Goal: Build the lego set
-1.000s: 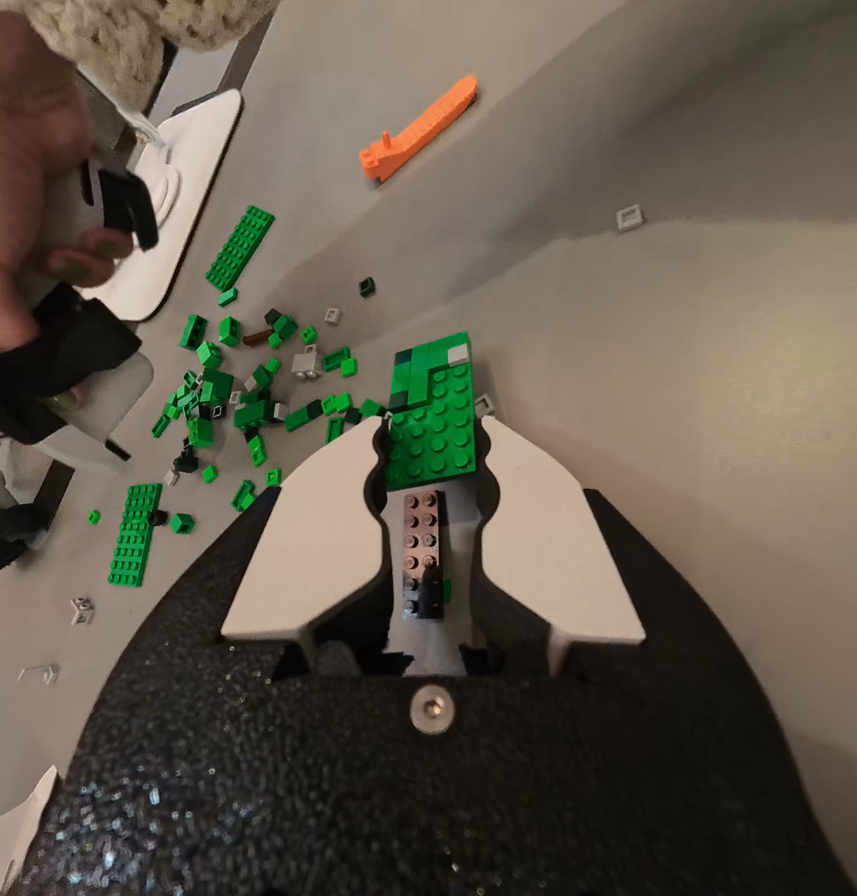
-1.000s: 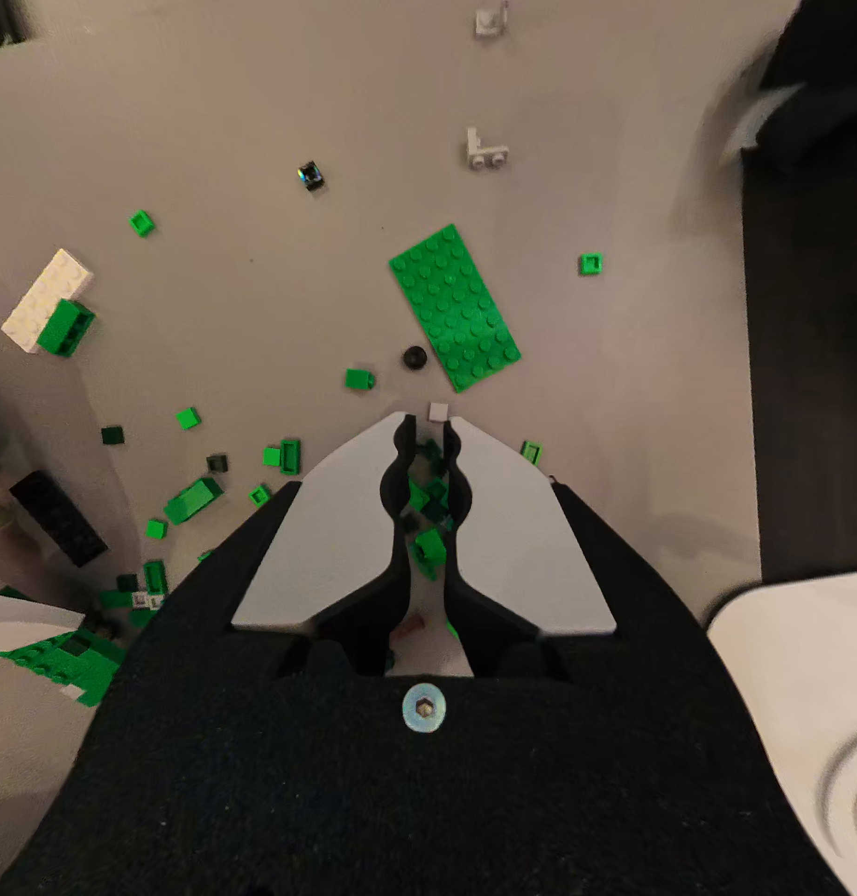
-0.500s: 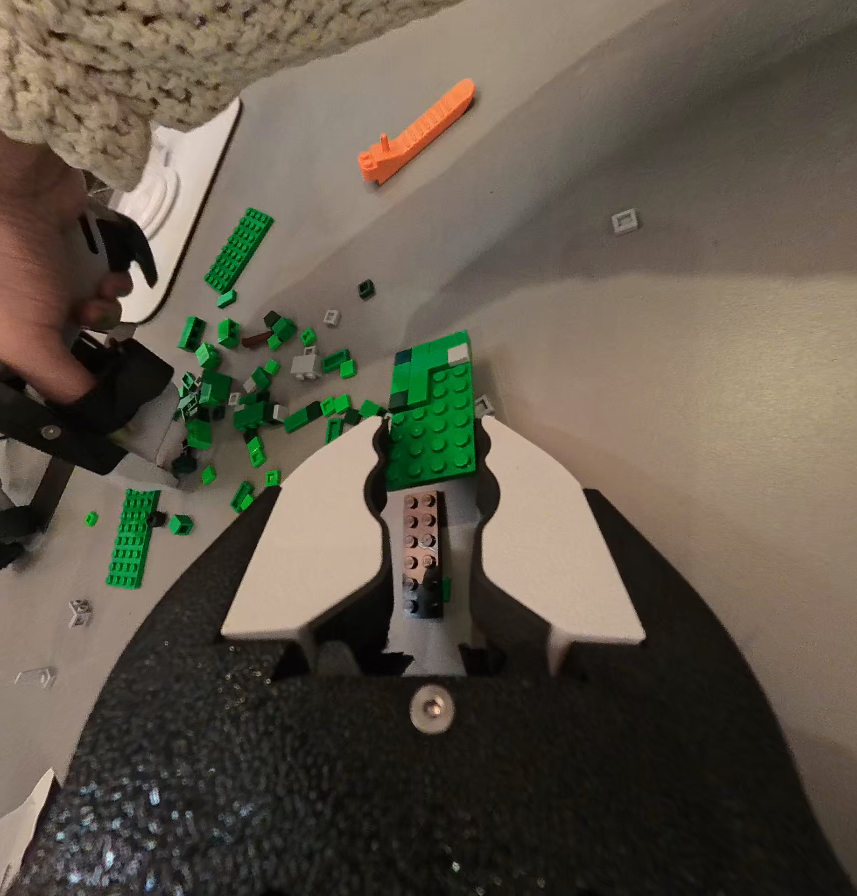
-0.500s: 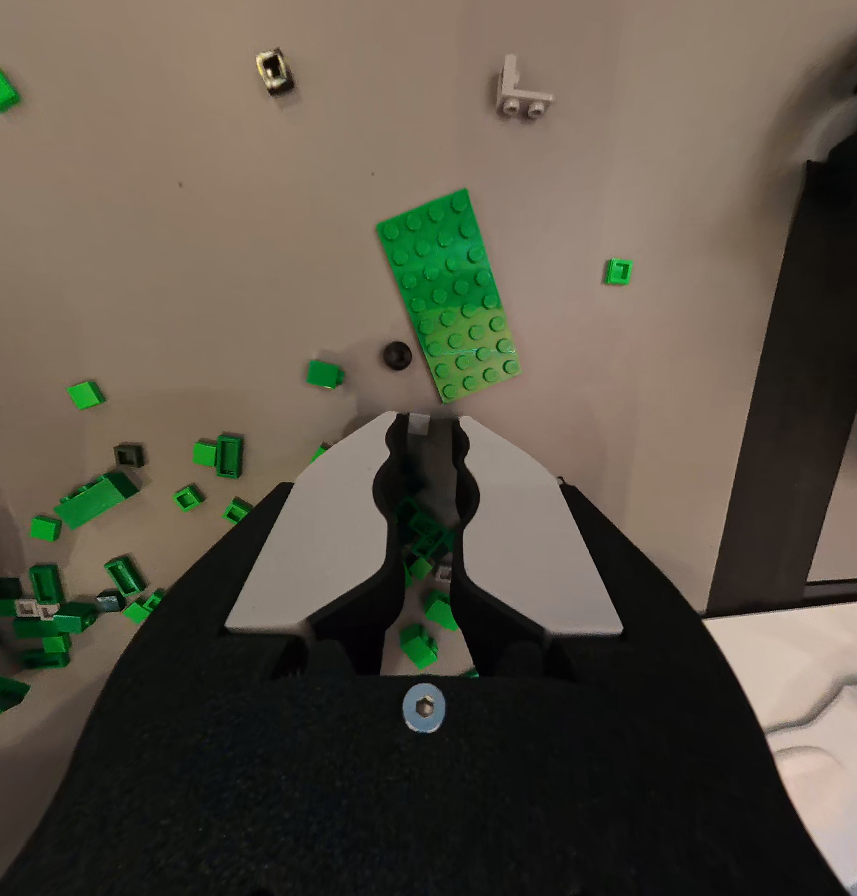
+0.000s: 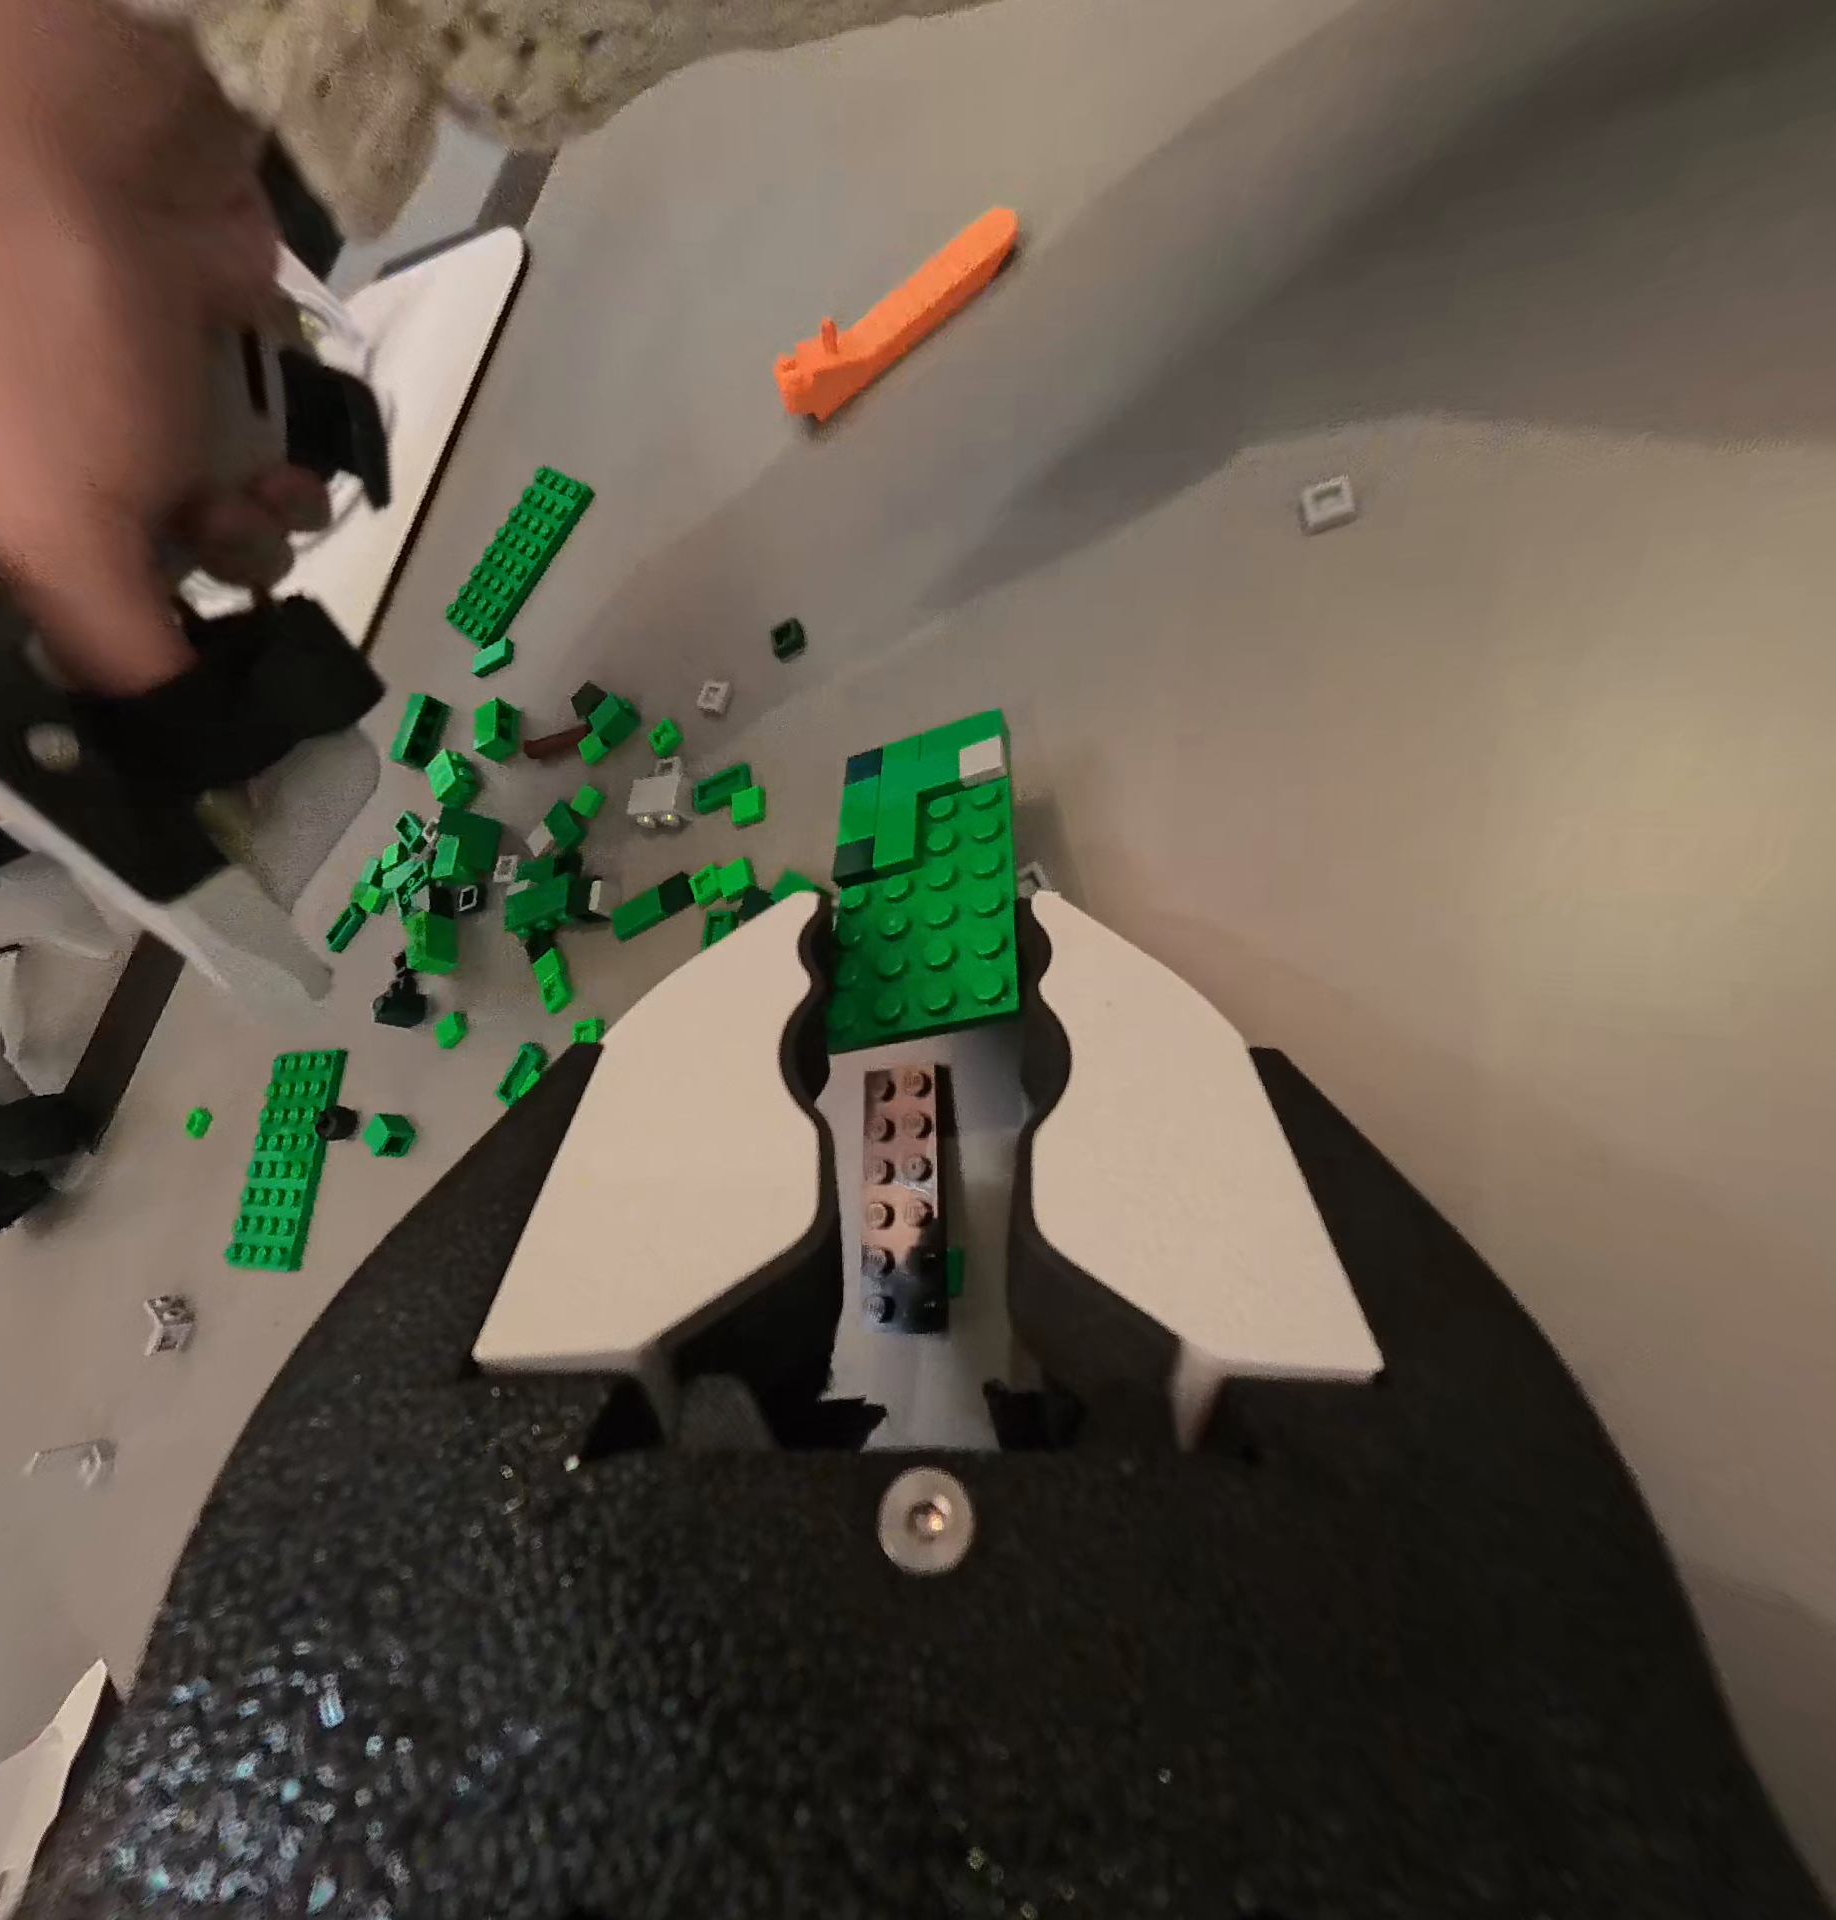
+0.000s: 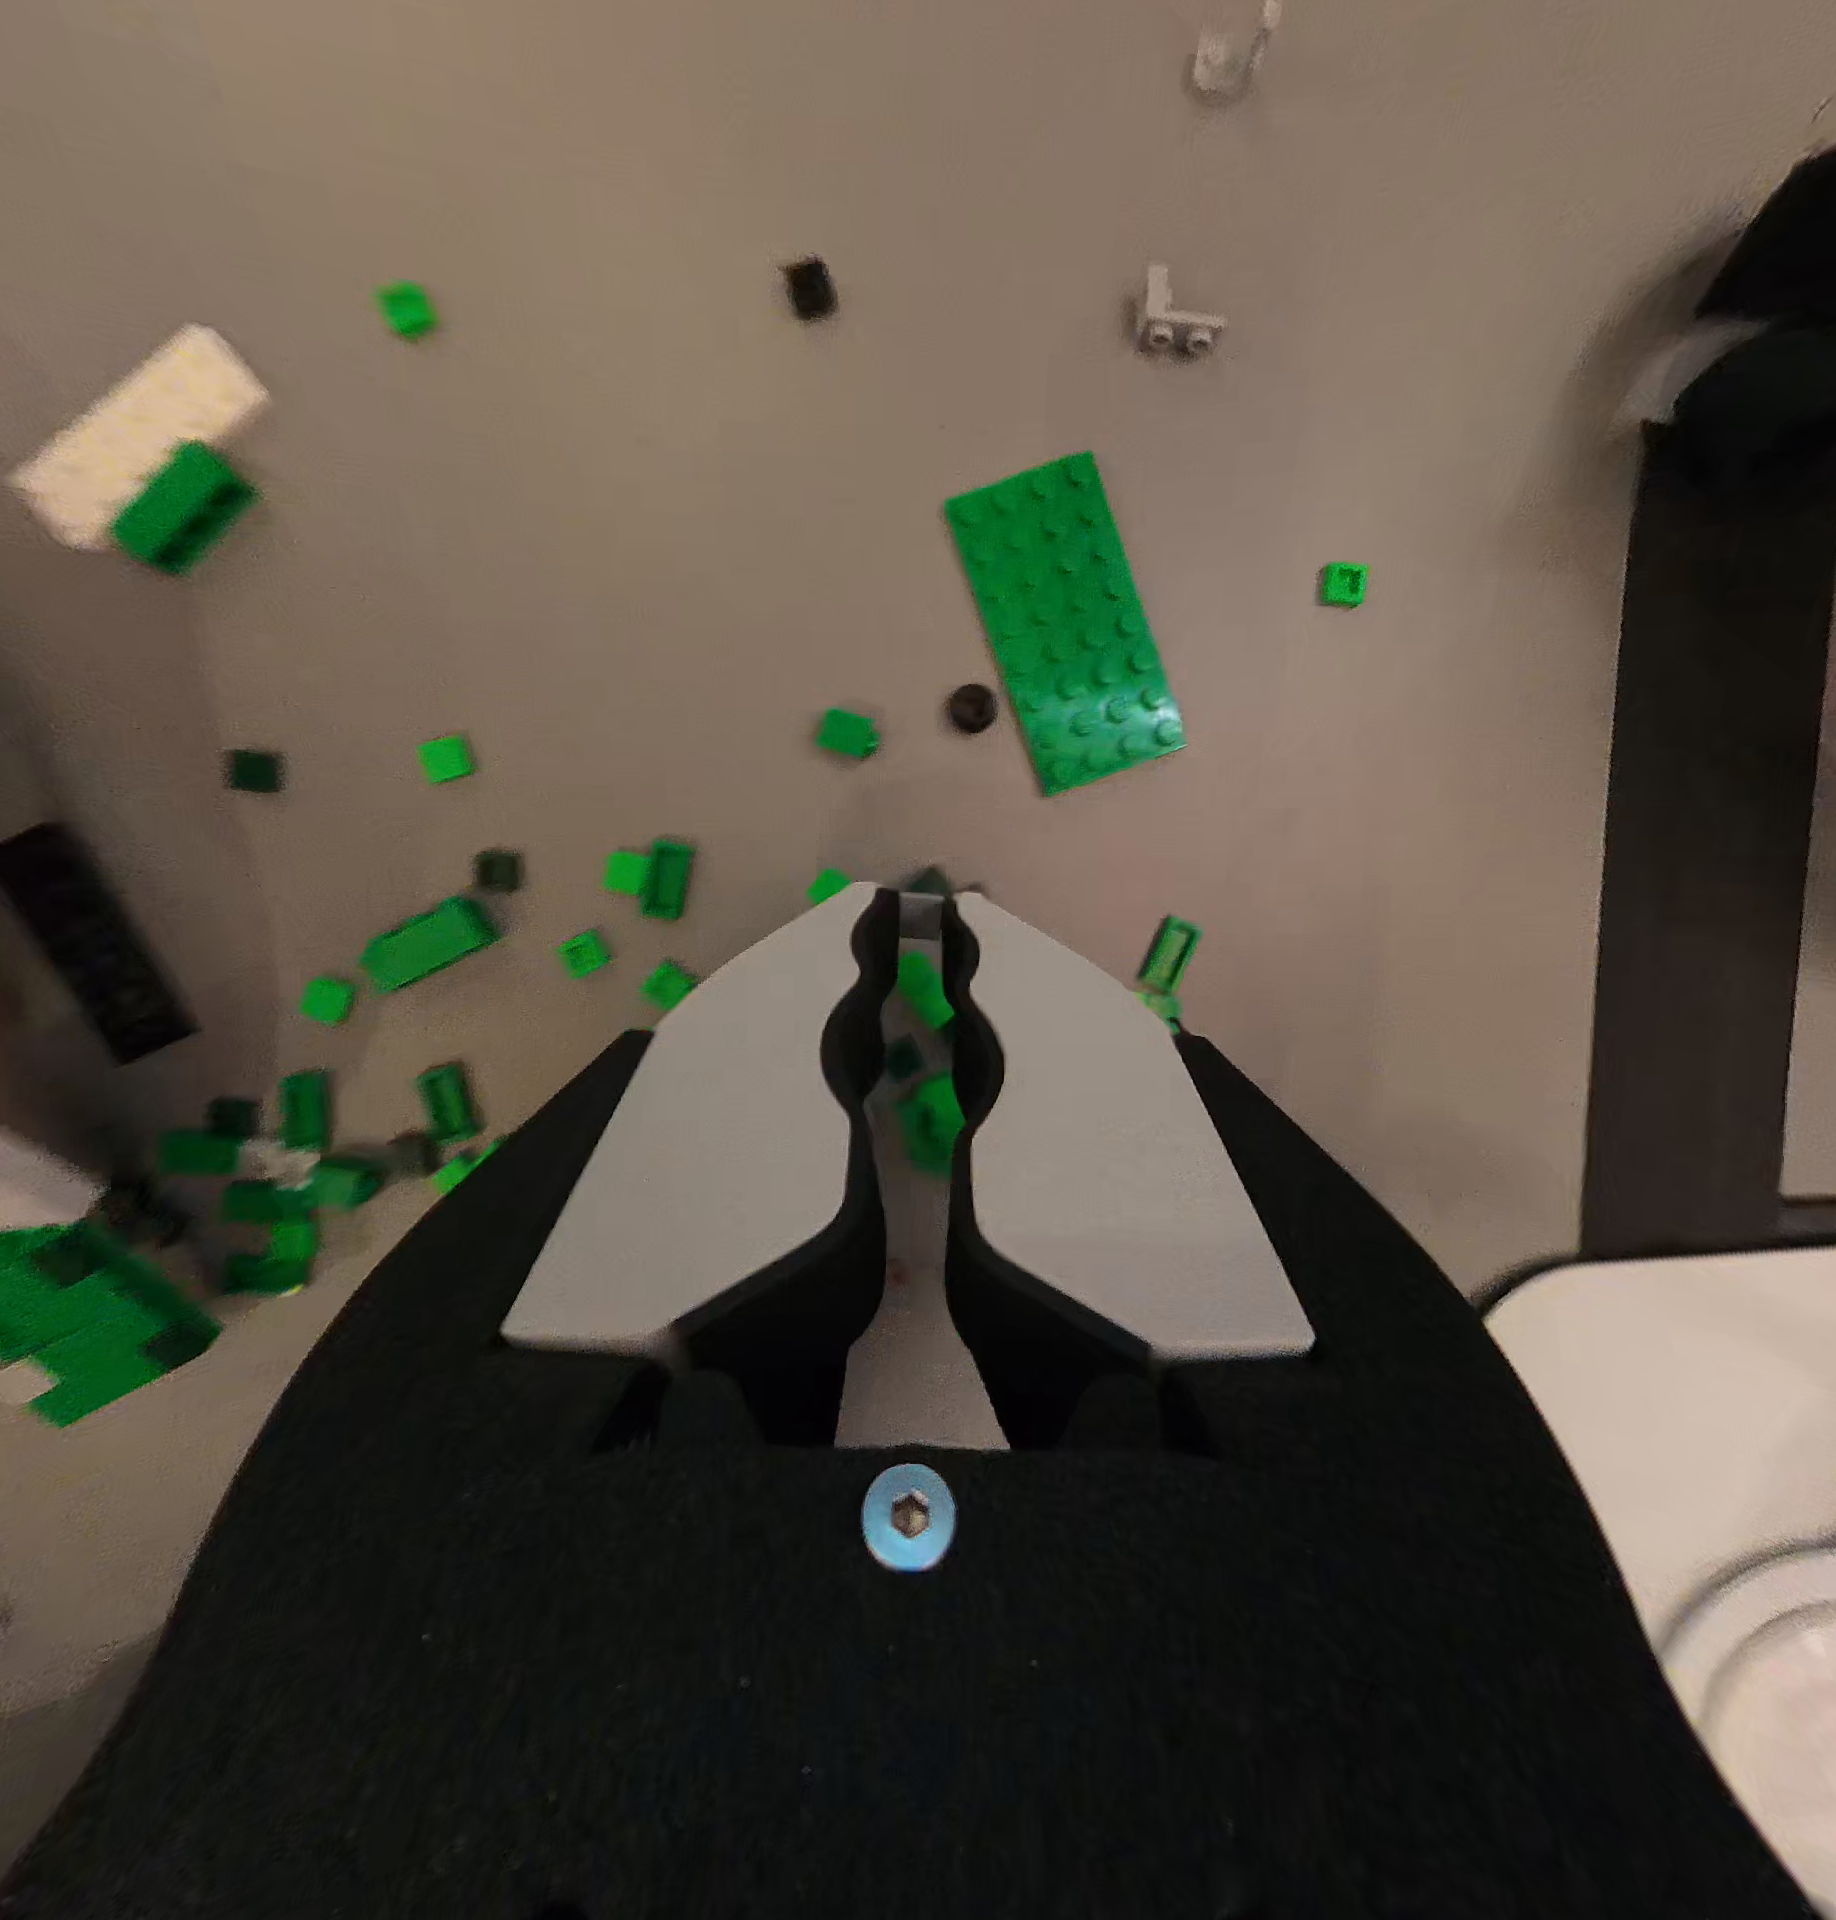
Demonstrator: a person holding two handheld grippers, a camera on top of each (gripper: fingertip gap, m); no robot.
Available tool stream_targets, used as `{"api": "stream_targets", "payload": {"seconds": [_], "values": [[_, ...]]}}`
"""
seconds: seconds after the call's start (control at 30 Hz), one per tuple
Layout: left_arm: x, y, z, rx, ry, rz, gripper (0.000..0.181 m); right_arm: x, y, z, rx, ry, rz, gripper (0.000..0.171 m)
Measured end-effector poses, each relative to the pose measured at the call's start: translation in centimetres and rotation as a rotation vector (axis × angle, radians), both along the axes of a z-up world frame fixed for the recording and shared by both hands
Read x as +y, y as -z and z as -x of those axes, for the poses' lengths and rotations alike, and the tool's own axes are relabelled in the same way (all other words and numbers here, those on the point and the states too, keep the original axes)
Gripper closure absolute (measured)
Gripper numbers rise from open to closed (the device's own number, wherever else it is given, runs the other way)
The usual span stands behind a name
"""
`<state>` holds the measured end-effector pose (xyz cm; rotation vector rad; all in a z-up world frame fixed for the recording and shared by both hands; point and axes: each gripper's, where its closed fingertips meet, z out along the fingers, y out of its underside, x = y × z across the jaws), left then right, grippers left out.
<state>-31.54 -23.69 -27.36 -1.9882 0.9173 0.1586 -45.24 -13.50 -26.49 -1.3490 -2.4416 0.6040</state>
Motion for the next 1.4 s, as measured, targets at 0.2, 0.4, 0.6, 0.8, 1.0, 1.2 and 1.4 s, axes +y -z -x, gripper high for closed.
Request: {"api": "stream_targets", "payload": {"seconds": [0.2,0.4,0.6,0.8,1.0,1.2,1.4], "values": [[0.1,-0.6,-1.0,-0.055,0.025,-0.012,0.149,-2.4,-3.4,-7.9,0.197,-0.005,0.097,0.164],[0.3,-1.1,-3.2,-0.105,0.087,-0.025,0.149,-5.9,-4.1,-17.4,0.294,-0.053,0.095,0.164],[0.4,-0.9,-6.2,-0.143,0.176,-0.01,0.149,-7.4,-4.0,-22.0,0.325,-0.145,0.03,0.164],[0.6,-0.7,-7.4,-0.143,0.213,-0.037,0.149,-8.3,-3.7,-23.2,0.325,-0.262,0.016,0.164],[0.4,-1.5,-8.1,-0.147,0.252,-0.087,0.149,-9.1,-2.7,-23.9,0.292,-0.335,0.038,0.164],[0.4,-1.3,-8.2,-0.129,0.254,-0.083,0.149,-9.8,-2.5,-23.7,0.302,-0.342,0.05,0.164],[0.4,-1.1,-8.4,-0.116,0.259,-0.072,0.149,-10.3,-1.3,-23.8,0.268,-0.364,-0.002,0.164]]}}
